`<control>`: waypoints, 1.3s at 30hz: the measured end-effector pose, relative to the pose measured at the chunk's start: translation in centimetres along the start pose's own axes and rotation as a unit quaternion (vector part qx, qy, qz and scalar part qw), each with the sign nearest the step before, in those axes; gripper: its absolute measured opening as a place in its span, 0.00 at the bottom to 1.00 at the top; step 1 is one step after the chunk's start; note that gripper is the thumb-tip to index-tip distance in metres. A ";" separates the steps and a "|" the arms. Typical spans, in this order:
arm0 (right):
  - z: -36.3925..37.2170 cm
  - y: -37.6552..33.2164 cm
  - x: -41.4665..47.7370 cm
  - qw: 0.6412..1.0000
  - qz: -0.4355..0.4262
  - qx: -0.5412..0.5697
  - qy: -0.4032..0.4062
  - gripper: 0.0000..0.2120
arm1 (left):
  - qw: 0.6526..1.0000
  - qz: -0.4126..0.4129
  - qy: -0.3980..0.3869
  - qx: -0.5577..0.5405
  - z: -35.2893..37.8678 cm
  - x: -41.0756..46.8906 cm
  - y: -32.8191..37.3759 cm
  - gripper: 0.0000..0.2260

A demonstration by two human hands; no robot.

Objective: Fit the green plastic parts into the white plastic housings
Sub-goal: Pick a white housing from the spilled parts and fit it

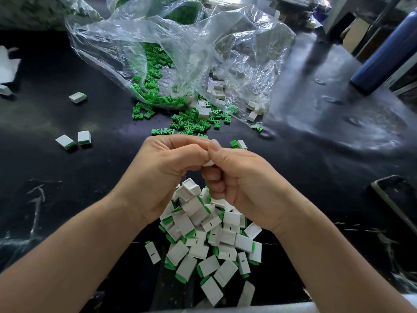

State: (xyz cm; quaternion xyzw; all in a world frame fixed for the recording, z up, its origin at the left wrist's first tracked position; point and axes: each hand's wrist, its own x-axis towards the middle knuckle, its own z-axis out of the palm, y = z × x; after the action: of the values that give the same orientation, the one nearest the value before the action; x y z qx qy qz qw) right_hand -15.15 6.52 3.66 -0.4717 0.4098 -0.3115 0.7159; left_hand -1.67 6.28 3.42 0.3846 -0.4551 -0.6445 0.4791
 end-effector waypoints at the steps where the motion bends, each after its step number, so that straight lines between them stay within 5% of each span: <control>1: -0.1 -0.1 0.0 1.000 0.013 0.017 -0.016 0.28 | 1.000 -0.004 -0.005 -0.005 0.0 0.0 0.1 0.07; 7: -0.6 -0.1 0.1 0.999 0.017 0.032 -0.031 0.32 | 1.000 -0.009 -0.017 -0.014 -0.1 0.1 0.3 0.07; 16: 0.0 0.0 -0.3 0.998 -0.021 -0.059 0.014 0.09 | 0.998 -0.046 0.017 0.027 -0.4 0.2 0.0 0.09; 25: 0.7 0.3 -0.2 0.993 -0.032 -0.100 0.046 0.21 | 0.998 -0.059 0.028 0.008 -0.3 0.0 -0.1 0.08; 31: -0.1 -0.1 -0.3 0.993 -0.047 -0.108 0.021 0.14 | 0.999 -0.037 -0.007 -0.031 -0.3 0.1 0.0 0.08; 34: -0.8 -0.4 -0.2 0.997 -0.049 -0.065 0.011 0.27 | 0.998 -0.001 -0.044 -0.040 -0.5 0.2 0.2 0.08; 39: -1.8 -0.5 0.3 0.980 -0.054 -0.157 0.112 0.27 | 0.999 0.033 -0.005 0.032 -0.9 0.3 0.7 0.07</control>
State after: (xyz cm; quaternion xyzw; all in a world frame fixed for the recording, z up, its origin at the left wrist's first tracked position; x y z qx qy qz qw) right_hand -16.61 5.35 3.66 -0.5620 0.5052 -0.3325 0.5642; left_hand -0.67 5.71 3.83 0.3817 -0.4904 -0.6151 0.4852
